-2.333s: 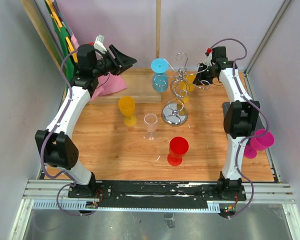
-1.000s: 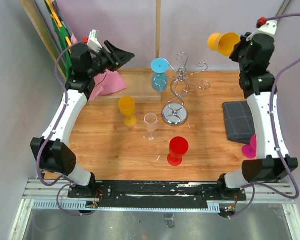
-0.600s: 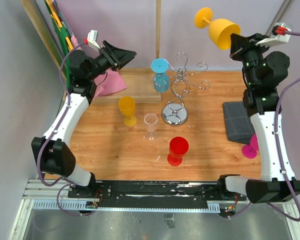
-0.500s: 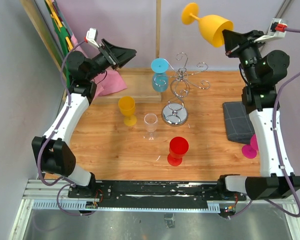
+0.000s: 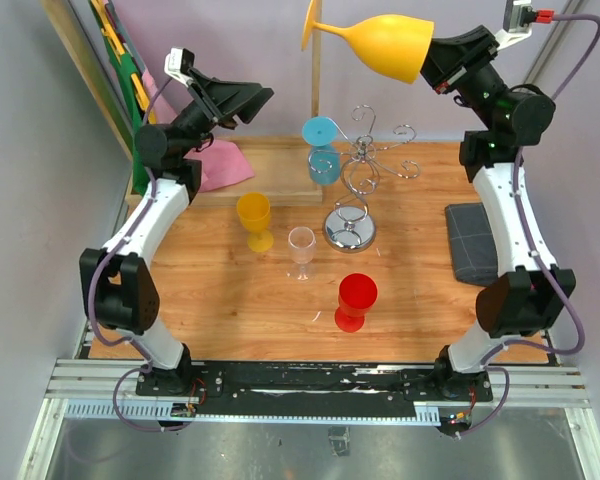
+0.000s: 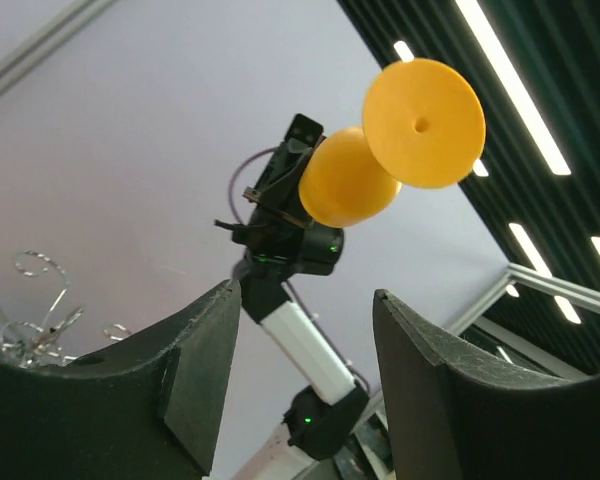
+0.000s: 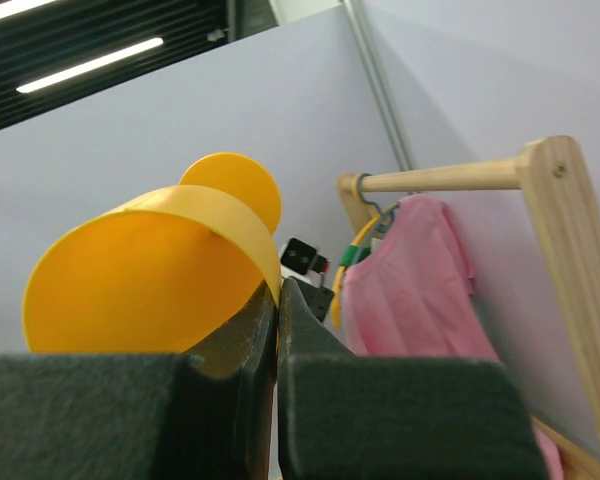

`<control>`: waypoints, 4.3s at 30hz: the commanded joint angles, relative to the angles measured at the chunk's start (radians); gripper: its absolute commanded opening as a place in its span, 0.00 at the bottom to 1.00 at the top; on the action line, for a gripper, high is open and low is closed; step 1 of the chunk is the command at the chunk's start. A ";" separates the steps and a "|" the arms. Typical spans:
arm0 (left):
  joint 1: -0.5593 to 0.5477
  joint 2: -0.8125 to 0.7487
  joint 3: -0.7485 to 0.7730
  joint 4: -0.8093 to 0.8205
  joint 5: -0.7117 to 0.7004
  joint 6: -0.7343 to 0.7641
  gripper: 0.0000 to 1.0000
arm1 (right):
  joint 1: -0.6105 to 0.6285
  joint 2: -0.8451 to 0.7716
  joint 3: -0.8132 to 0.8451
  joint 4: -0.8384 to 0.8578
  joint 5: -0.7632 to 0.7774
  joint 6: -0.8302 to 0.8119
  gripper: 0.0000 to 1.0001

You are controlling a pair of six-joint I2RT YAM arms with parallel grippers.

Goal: Place the wine glass upside down on the wine glass rack

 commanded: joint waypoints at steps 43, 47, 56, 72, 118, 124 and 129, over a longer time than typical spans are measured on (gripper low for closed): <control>-0.174 0.112 0.130 0.552 -0.179 -0.503 0.34 | 0.150 0.327 0.229 0.541 -0.186 0.513 0.01; -0.174 0.113 0.133 0.552 -0.181 -0.506 0.36 | 0.155 0.328 0.220 0.543 -0.188 0.510 0.01; -0.174 0.108 0.125 0.563 -0.181 -0.516 0.00 | 0.153 0.328 0.218 0.537 -0.188 0.501 0.01; -0.144 0.079 0.210 0.581 -0.203 -0.502 0.00 | 0.057 0.255 0.125 0.516 -0.179 0.461 0.49; -0.092 0.181 0.399 -0.184 0.094 0.090 0.00 | -0.143 -0.046 -0.173 0.239 -0.236 0.139 0.45; -0.086 0.084 0.390 -0.383 0.053 0.262 0.00 | -0.143 -0.045 -0.183 0.247 -0.232 0.141 0.45; -0.044 -0.028 0.281 -0.427 -0.013 0.284 0.00 | -0.143 -0.042 -0.194 0.271 -0.226 0.152 0.45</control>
